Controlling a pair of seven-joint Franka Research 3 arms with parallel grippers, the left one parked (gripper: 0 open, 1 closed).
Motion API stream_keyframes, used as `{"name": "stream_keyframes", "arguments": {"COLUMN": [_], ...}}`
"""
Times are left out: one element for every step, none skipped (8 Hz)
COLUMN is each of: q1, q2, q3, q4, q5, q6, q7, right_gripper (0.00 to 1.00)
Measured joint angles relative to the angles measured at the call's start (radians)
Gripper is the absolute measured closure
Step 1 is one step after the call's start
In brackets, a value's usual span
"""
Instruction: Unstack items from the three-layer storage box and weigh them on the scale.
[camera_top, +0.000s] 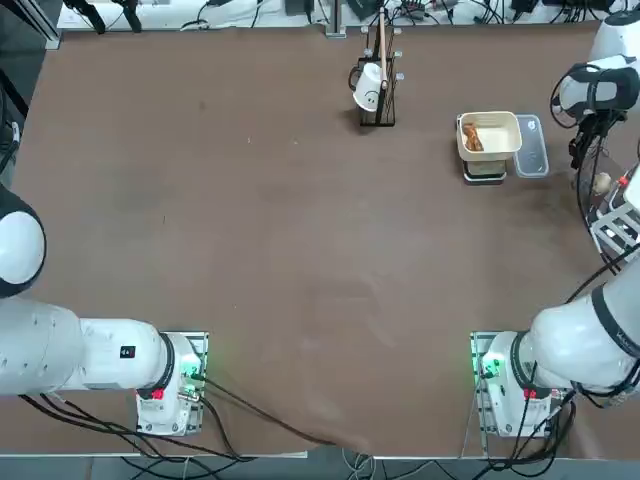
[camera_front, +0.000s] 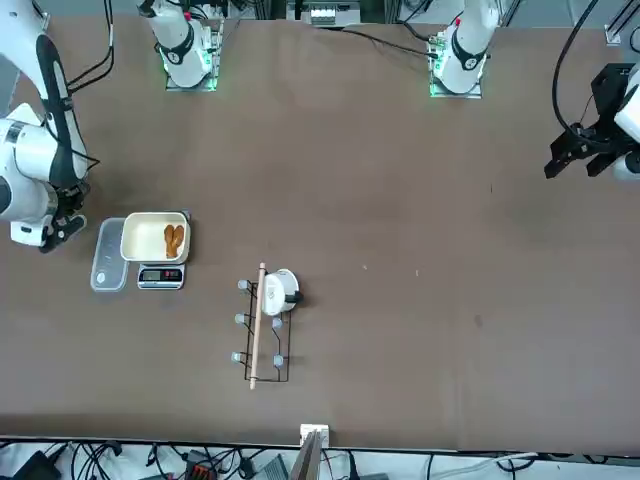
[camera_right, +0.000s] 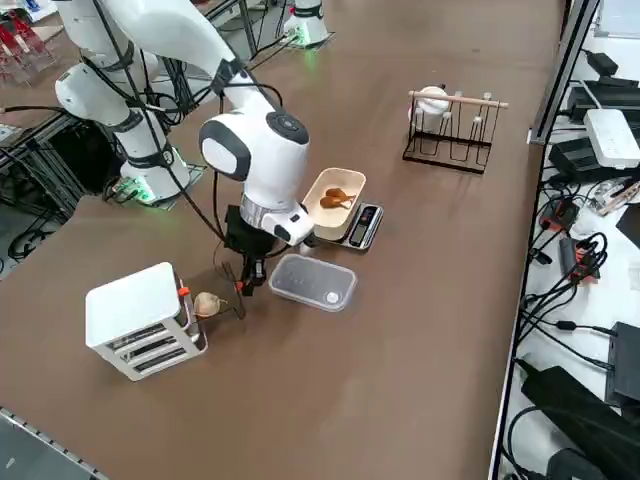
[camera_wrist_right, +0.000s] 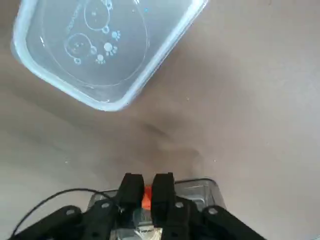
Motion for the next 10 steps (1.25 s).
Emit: {"name": "stream_keyframes", "arguments": {"q1": [0.004,0.009,0.012,0.012,0.008,-0.013,-0.055,-0.096,-0.118,-0.128], "q2": [-0.001,-0.005,-0.017,-0.035,-0.055,-0.071,-0.075,-0.073,-0.069,-0.064], "q3": [0.000,0.000,0.000,-0.001,-0.008,-0.019,-0.026,-0.028,-0.028,-0.028], "q4": [0.008,0.029,0.066,0.113,0.149,0.153,0.138,0.107,0.064,0.024], "q5": [0.046,0.077,0.087,0.091,0.093,0.094,0.094,0.094,0.095,0.095], "q6": [0.001,-0.010,-0.062,-0.158,-0.251,-0.292,-0.293,-0.257,-0.189,-0.119], "q7": [0.000,0.000,0.000,0.001,0.001,0.001,-0.001,-0.003,-0.003,-0.001], "right_gripper": [0.67,0.46,0.28,0.07,0.04,0.06,0.07,0.11,0.10,0.09]}}
